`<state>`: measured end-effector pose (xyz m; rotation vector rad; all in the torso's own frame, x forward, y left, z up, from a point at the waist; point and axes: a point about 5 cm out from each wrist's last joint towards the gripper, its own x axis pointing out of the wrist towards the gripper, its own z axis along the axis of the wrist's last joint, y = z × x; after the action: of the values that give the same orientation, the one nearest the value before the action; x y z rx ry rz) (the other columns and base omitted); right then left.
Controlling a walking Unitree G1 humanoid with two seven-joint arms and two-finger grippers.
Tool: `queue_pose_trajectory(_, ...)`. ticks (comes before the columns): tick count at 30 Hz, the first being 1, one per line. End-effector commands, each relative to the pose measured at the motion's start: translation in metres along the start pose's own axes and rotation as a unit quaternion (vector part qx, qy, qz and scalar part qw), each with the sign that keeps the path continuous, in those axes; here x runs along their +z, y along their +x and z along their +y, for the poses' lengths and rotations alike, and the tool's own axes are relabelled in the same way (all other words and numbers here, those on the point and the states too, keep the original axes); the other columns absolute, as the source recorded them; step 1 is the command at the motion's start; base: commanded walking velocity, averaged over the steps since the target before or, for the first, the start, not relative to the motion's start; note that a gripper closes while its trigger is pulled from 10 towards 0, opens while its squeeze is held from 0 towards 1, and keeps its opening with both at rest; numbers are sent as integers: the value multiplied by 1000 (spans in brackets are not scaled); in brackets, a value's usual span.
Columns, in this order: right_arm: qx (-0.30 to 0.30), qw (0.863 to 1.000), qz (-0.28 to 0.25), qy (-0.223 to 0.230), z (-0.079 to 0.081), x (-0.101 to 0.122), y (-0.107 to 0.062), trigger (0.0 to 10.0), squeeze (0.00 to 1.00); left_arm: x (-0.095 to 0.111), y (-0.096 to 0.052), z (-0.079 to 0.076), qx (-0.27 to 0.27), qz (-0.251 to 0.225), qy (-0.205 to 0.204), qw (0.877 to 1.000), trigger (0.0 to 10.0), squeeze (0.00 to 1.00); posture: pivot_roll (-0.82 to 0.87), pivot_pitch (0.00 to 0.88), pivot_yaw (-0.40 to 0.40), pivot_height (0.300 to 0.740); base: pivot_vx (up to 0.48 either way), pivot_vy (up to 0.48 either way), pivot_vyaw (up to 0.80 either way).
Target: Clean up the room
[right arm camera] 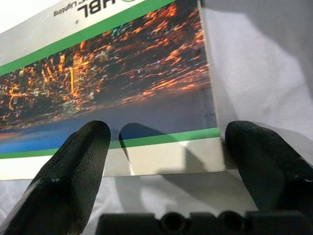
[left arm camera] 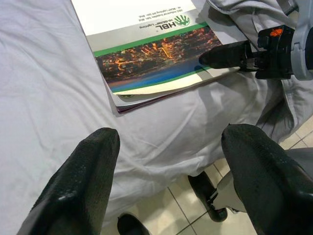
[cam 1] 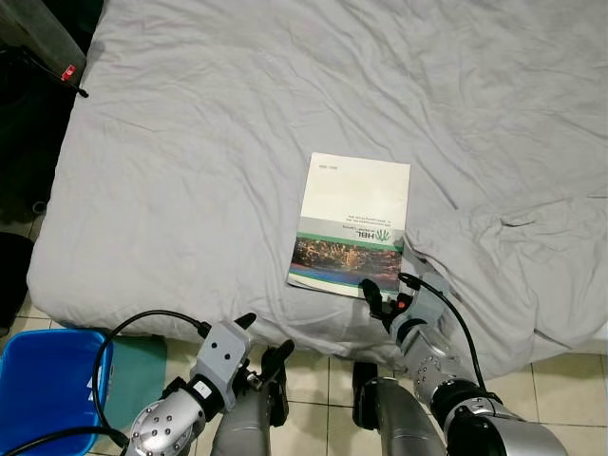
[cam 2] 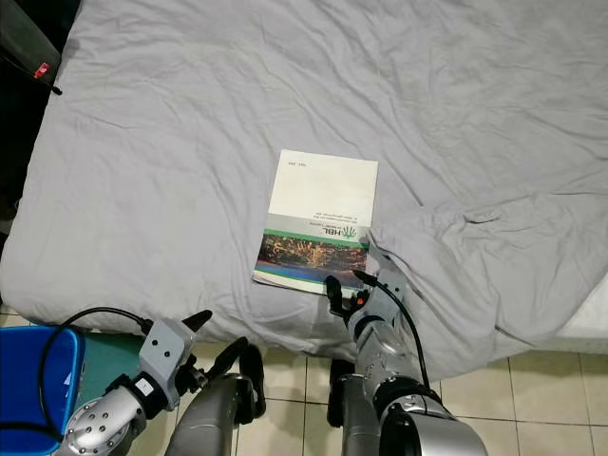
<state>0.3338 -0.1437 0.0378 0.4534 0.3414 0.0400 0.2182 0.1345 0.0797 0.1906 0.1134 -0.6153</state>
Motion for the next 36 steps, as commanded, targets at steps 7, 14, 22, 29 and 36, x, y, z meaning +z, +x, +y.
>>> queue_pose_trajectory(7, 6, 998, 66, 16, 7, -32, -6, 9686, 0, -8, -13, 2, 11, 24, 4, 1000, 10000, 0, 287, 587, 118, 740, 0, 0, 0)
queue_pose_trajectory(14, 0, 997, 60, 44, 8, -29, -5, 0, 0, -9, -15, 3, 18, 28, 5, 999, 10000, 0, 280, 575, 109, 740, 0, 0, 0)
queue_pose_trajectory(22, 6, 995, 57, 85, 9, -24, -2, 0, 0, -12, -8, 4, 24, 27, 2, 999, 10000, 0, 229, 553, 75, 740, 0, 0, 0)
queue_pose_trajectory(29, 90, 994, 61, -3, 26, -19, 1, 0, 0, -16, 4, 7, 41, 19, -5, 999, 10000, 0, 156, 475, 20, 740, 0, 0, 0)
queue_pose_trajectory(36, 176, 980, -52, -81, 53, 48, 15, 0, 0, -12, 21, 22, 74, 1, 4, 997, 10000, 0, 94, 328, -11, 740, 0, 0, 0)
